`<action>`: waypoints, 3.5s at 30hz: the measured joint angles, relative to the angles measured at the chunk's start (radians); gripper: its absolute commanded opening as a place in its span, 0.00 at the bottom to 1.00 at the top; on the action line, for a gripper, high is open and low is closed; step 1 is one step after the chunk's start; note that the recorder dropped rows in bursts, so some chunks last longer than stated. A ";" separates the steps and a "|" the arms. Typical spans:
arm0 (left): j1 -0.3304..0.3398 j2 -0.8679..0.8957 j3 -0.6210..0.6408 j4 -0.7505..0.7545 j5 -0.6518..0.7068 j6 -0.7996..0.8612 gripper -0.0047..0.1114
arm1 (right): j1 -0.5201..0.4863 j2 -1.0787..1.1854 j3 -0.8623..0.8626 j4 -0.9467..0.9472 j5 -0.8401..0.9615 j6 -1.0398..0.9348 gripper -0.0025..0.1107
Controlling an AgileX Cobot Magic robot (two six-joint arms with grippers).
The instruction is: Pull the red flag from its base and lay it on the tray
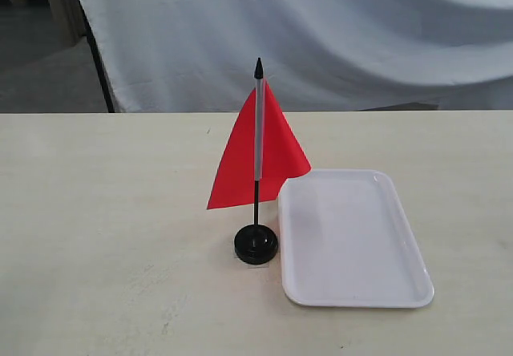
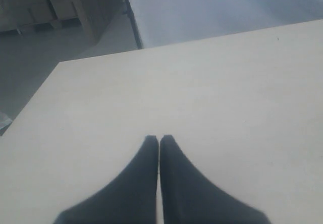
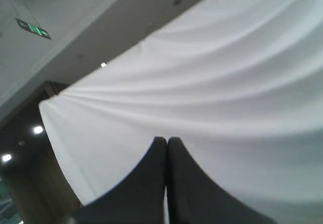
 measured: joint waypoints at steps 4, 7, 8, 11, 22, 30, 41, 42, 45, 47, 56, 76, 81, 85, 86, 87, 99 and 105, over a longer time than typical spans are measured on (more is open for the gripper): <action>0.000 0.000 0.000 0.000 0.000 0.000 0.05 | 0.000 0.000 0.000 0.000 0.121 0.019 0.03; 0.000 0.000 0.000 0.000 0.000 0.000 0.05 | 0.000 0.000 0.000 0.000 0.112 0.019 0.03; 0.000 0.000 0.000 0.000 0.000 0.000 0.05 | 0.000 0.000 0.000 0.000 0.084 0.019 0.03; 0.000 0.000 0.000 0.000 0.000 0.000 0.05 | 0.000 0.000 0.000 0.000 -0.055 0.019 0.03; 0.000 0.000 0.000 0.000 0.000 0.000 0.05 | 0.000 0.351 -0.192 -0.151 -0.121 -0.143 0.03; 0.000 0.000 0.000 0.000 0.000 0.000 0.05 | 0.000 0.797 -0.269 -0.585 -0.215 0.046 0.02; 0.000 0.000 0.000 0.000 0.000 0.000 0.05 | 0.040 1.415 -0.271 -0.886 -0.658 0.006 0.02; 0.000 0.000 0.000 0.000 0.000 0.000 0.05 | 0.061 1.441 -0.271 -0.886 -0.670 -0.021 0.02; 0.000 0.000 0.000 0.000 0.000 0.000 0.05 | 0.133 1.506 -0.271 -0.886 -0.683 -0.096 0.02; 0.000 0.000 0.000 0.000 0.000 0.000 0.05 | 0.183 1.521 -0.271 -0.881 -0.685 -0.139 0.02; 0.000 0.000 0.000 0.000 0.000 0.000 0.05 | 0.266 1.524 -0.271 -0.810 -0.640 -0.220 0.75; 0.000 0.000 0.000 0.000 0.000 0.000 0.05 | 0.481 1.908 -0.641 -0.614 -0.506 -0.251 0.72; 0.000 0.000 0.000 0.000 0.000 0.000 0.05 | 0.488 2.000 -0.731 -0.607 -0.506 -0.251 0.72; 0.000 0.000 0.000 0.000 0.000 0.000 0.05 | 0.488 2.010 -0.740 -0.605 -0.509 -0.287 0.39; 0.000 0.000 0.000 0.000 0.000 0.000 0.05 | 0.488 2.010 -0.742 -0.603 -0.514 -0.297 0.25; 0.000 0.000 0.000 0.000 0.000 0.000 0.05 | 0.488 2.010 -0.742 -0.603 -0.519 -0.302 0.07; 0.000 0.000 0.000 0.000 0.000 0.000 0.05 | 0.485 1.969 -0.742 -0.592 -0.539 -0.215 0.03; 0.000 0.000 0.000 0.000 0.000 0.000 0.05 | 0.490 1.766 -0.742 -0.604 -0.401 -0.174 0.03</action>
